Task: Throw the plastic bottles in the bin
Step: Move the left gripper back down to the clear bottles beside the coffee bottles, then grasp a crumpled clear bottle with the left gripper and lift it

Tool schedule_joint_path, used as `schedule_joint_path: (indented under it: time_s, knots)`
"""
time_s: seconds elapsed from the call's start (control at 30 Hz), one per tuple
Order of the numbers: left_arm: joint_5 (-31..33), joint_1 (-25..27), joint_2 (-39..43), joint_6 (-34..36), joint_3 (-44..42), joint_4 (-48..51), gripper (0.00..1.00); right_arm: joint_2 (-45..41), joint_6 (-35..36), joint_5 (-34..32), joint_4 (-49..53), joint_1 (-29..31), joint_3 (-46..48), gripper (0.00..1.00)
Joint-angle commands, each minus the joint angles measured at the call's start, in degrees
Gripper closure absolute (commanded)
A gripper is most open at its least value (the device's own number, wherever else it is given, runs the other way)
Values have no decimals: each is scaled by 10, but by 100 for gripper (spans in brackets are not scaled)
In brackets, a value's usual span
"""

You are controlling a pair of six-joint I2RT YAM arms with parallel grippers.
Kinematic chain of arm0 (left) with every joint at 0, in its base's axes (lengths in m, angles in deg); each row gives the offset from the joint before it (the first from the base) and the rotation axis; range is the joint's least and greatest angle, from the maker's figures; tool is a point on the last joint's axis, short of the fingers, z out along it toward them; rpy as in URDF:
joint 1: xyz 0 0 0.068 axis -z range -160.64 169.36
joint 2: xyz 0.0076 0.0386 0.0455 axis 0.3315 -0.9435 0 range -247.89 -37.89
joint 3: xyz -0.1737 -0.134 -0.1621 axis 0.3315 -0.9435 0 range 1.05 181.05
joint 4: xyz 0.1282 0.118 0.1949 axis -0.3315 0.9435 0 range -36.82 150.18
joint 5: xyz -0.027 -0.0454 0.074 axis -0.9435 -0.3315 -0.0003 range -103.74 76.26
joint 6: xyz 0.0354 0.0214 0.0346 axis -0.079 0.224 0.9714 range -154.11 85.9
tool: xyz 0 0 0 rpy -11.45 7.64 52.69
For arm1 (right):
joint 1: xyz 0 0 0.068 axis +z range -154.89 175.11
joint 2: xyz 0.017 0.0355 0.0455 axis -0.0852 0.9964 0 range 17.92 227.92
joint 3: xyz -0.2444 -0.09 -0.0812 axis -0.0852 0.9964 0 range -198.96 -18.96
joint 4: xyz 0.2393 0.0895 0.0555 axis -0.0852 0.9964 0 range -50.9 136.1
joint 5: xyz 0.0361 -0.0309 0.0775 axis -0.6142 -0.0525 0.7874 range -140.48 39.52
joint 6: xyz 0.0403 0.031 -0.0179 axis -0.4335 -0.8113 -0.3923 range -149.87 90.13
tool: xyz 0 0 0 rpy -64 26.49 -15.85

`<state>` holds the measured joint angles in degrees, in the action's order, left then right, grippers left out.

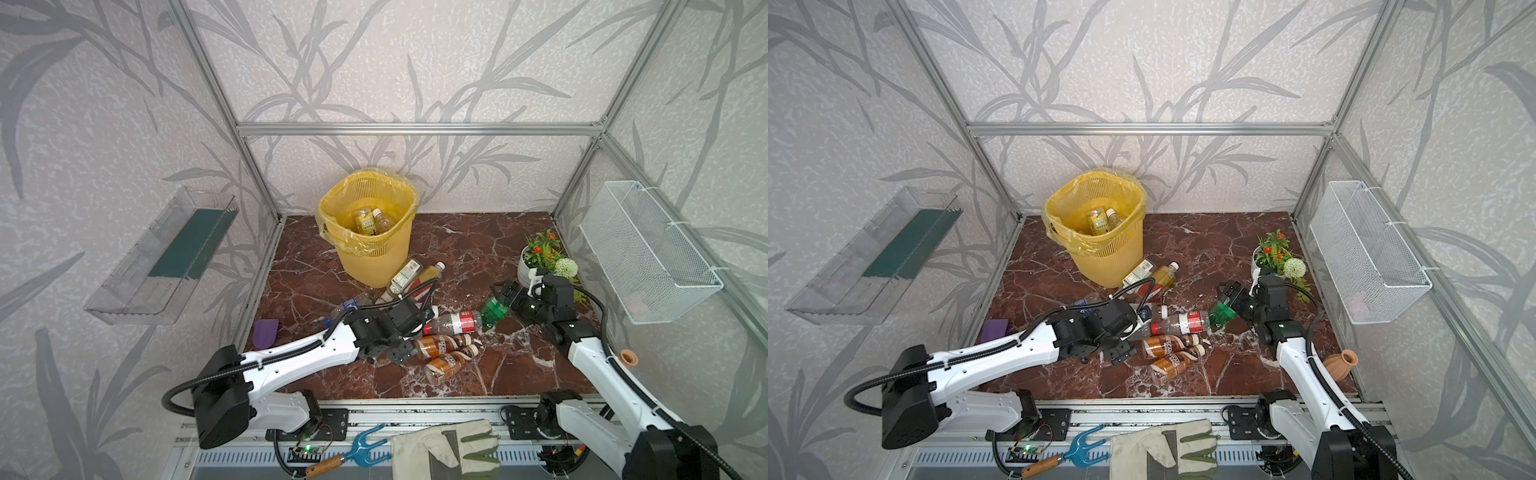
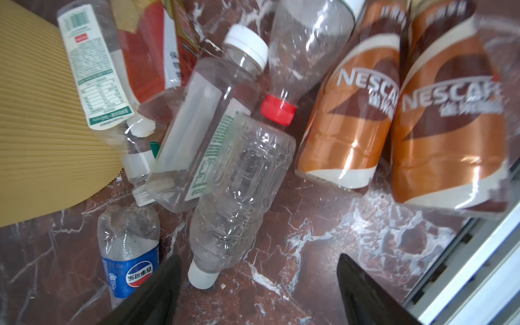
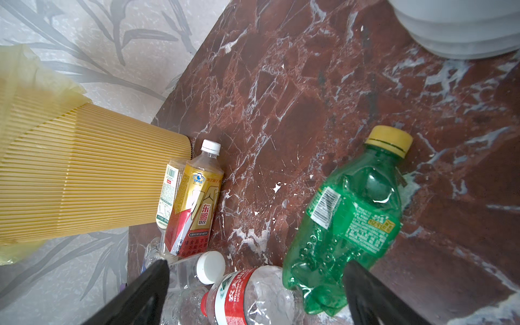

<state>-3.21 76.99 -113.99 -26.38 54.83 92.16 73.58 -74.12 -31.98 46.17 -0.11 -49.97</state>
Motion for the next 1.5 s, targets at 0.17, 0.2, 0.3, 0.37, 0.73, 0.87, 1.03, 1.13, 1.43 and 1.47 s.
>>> schedule_joint_path:
  time_s: [0.17, 0.2, 0.3, 0.37, 0.73, 0.87, 1.03, 1.13, 1.43, 1.47]
  knots:
    - [76, -3, -2, 87, -7, -18, 18, -6, 22, 1, -2, 1, 2, 3]
    - [69, -4, -3, 99, -9, -21, 18, -5, 21, 1, -5, 1, 2, 3]
    - [37, -11, -21, 125, -10, -25, 17, 3, 18, 6, -16, 1, 3, 2]
    - [15, -18, -39, 135, -7, -24, 17, 9, 18, 10, -21, 1, 2, 2]
    - [-10, -55, -93, 153, -2, -46, 22, 21, 22, 11, -34, 1, 4, 1]
    - [-19, -56, -109, 152, 0, -55, 23, 37, 23, 20, -47, 1, 5, 1]
    - [-36, -56, -149, 150, 11, -53, 29, 49, 23, 28, -60, 0, 4, 1]
    - [-46, -56, -163, 149, 9, -52, 30, 49, 24, 28, -61, -2, 5, 1]
    - [-54, -56, -181, 132, 9, -60, 29, 46, 26, 37, -67, -10, 15, 0]
    - [-55, -56, -178, 130, 9, -60, 33, 45, 26, 38, -67, -11, 16, 0]
